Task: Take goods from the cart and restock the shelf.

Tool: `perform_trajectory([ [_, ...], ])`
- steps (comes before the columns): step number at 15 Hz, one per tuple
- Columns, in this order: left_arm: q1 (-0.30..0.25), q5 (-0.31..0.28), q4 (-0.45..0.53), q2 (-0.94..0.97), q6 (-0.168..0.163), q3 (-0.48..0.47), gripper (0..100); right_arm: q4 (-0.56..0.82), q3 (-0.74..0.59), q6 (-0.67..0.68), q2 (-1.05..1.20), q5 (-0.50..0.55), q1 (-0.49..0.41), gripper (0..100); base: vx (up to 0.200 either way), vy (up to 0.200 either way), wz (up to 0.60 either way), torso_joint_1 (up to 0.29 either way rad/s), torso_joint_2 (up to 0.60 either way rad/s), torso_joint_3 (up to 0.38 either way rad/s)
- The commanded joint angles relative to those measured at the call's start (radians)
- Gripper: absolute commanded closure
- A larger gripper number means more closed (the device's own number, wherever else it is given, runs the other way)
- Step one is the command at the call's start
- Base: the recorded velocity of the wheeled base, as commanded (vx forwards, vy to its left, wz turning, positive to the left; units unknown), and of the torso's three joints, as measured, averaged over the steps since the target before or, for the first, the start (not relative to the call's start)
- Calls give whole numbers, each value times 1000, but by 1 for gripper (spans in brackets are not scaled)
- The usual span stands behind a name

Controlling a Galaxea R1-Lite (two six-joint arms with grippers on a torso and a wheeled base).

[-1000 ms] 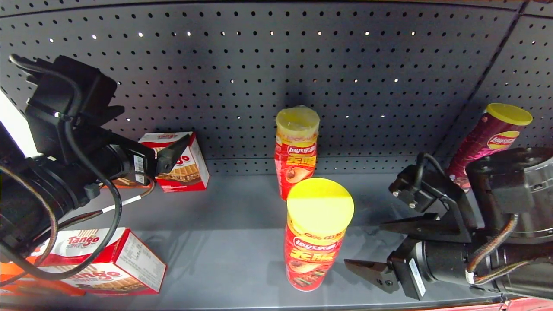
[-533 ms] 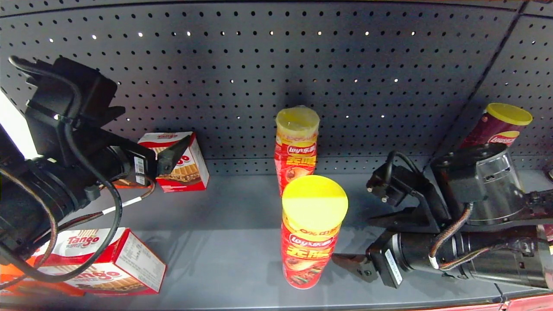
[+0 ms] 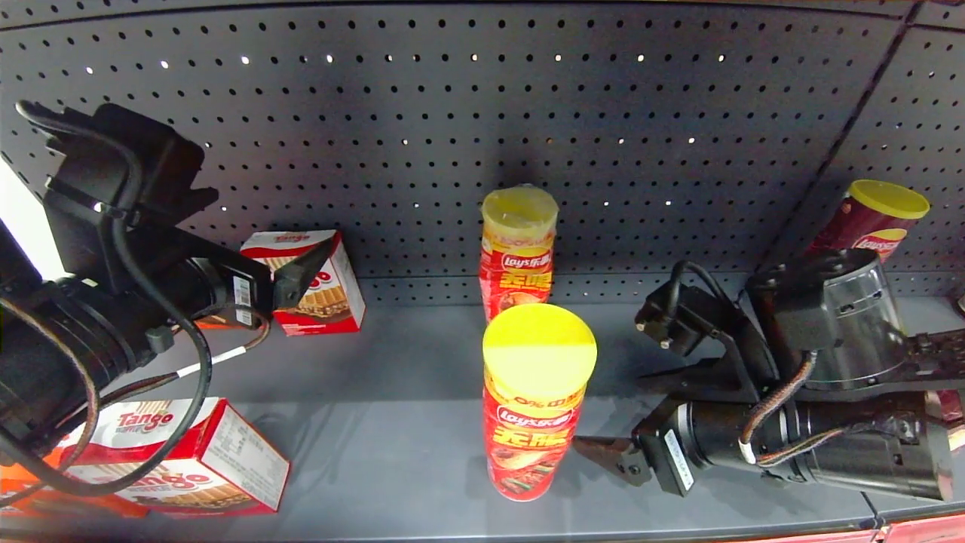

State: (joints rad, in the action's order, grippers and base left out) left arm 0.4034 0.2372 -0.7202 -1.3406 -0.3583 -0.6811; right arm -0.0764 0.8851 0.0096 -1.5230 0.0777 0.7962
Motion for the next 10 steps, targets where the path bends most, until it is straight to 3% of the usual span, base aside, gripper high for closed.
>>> perform_trajectory([
  [1, 0, -1, 16, 69, 2, 0, 0, -19, -38, 1, 121, 2, -14, 0, 0, 0, 0, 0, 0, 0],
  [5, -3, 8, 188, 313, 4, 17, 0, -46, -133, 0, 396, 73, -9, 0, 0, 0, 0, 0, 0, 0],
  [10, -3, 76, 438, 676, -2, 81, 0, -46, -268, -26, 590, 71, -9, 0, 0, 0, 0, 0, 0, 0],
])
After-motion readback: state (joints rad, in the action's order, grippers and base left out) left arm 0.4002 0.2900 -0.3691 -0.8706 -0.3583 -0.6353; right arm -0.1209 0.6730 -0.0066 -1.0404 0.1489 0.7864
